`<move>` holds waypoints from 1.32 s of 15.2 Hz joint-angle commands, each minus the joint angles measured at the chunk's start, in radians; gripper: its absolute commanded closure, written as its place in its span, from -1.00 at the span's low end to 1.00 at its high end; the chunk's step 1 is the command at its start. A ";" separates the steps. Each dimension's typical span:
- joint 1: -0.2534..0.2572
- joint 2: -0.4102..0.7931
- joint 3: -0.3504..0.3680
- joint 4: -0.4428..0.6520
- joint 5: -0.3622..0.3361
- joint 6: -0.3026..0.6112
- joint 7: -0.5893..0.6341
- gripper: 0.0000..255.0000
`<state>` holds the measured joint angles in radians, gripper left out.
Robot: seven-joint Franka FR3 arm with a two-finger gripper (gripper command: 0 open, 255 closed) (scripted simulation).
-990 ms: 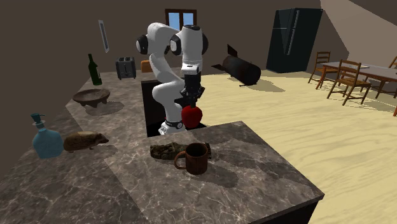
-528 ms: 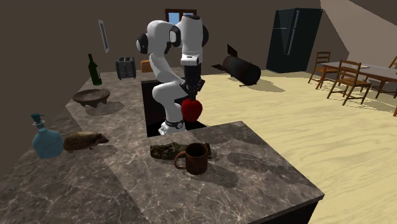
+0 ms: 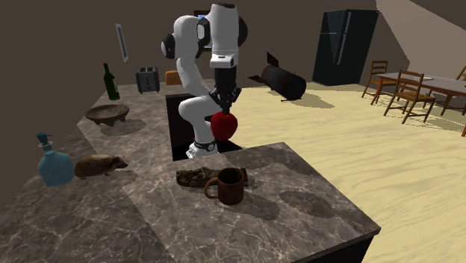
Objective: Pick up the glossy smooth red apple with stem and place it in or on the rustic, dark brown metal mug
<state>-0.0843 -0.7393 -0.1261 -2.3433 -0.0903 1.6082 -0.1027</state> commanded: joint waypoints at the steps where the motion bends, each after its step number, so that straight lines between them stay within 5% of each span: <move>1: -0.002 0.065 -0.024 0.072 -0.009 -0.005 -0.027 1.00; 9: -0.001 0.371 -0.123 0.419 -0.005 -0.041 -0.145 1.00; 20: -0.007 0.346 -0.129 0.248 -0.014 0.106 -0.138 1.00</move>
<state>-0.0912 -0.3927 -0.2538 -2.0796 -0.1032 1.6980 -0.2416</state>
